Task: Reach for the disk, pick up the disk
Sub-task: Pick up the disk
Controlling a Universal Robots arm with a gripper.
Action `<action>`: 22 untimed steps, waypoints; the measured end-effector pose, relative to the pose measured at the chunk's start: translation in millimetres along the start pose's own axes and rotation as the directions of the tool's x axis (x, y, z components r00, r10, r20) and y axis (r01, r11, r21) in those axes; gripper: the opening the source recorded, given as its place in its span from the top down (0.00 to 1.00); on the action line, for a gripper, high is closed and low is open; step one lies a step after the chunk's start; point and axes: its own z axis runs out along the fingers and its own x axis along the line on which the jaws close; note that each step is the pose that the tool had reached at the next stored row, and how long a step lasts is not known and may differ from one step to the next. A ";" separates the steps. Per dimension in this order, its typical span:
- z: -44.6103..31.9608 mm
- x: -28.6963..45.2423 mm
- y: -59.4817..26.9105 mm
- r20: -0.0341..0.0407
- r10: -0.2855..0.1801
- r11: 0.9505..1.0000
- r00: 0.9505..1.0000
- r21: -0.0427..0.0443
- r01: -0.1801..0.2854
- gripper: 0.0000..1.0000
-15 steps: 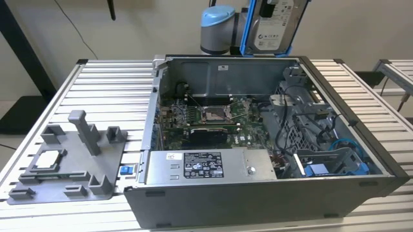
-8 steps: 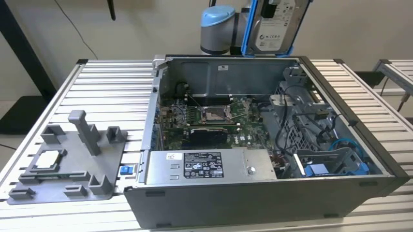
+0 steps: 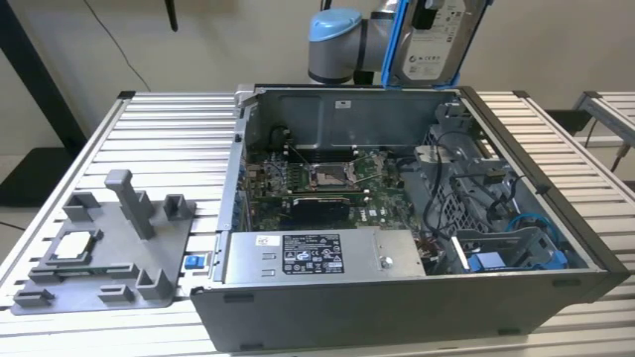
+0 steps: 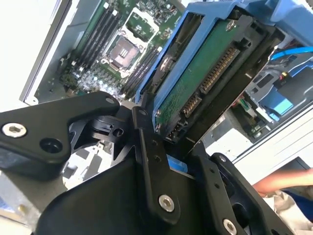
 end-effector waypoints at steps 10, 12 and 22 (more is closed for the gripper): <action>-2.5 4.0 -43.4 0.000 -0.002 1.000 1.000 -0.003 0.002 1.00; -2.8 4.4 -47.1 0.000 -0.003 1.000 1.000 -0.003 0.003 1.00; -2.9 6.9 -48.0 0.000 -0.003 1.000 1.000 -0.003 0.003 1.00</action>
